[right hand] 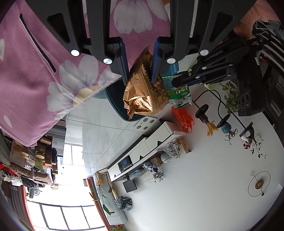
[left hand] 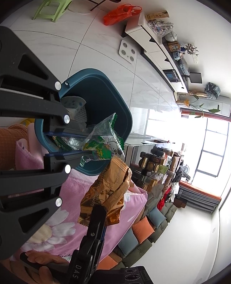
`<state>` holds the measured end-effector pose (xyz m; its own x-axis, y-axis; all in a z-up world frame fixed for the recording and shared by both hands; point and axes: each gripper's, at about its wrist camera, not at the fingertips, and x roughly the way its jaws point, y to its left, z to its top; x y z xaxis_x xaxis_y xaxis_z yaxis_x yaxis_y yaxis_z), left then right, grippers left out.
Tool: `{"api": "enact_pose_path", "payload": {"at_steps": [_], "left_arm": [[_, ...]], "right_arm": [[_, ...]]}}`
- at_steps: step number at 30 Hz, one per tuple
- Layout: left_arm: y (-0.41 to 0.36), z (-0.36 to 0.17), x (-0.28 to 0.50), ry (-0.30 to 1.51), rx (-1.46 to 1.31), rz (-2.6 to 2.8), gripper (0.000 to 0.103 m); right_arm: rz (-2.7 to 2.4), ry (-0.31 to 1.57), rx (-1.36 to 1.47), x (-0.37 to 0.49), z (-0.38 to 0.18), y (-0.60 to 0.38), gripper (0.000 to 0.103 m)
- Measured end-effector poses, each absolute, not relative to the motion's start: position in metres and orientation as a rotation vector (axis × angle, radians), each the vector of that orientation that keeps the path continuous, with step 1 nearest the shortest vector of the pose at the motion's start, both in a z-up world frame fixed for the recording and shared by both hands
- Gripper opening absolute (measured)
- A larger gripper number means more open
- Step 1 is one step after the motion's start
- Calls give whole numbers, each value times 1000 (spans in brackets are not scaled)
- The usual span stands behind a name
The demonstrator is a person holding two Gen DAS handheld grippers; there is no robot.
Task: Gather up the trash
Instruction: 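Lower the candy wrapper and gold bag into the teal bin with both tools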
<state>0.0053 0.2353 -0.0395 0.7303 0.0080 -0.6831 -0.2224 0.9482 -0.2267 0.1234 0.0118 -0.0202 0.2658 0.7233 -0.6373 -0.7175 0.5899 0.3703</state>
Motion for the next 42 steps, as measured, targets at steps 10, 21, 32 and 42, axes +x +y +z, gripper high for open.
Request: {"api": "enact_pose_path", "payload": {"at_steps": [10, 21, 32, 42], "left_arm": [[243, -47, 11, 756, -311, 144, 13], [250, -62, 25, 786, -321, 159, 13], [257, -73, 35, 811, -326, 170, 13], [260, -81, 42, 830, -320, 183, 13]], "right_arm": [[965, 887, -15, 130, -23, 25, 24], [952, 919, -58, 137, -30, 41, 24], [942, 941, -84, 143, -35, 55, 24], [937, 957, -120, 146, -39, 68, 25]]}}
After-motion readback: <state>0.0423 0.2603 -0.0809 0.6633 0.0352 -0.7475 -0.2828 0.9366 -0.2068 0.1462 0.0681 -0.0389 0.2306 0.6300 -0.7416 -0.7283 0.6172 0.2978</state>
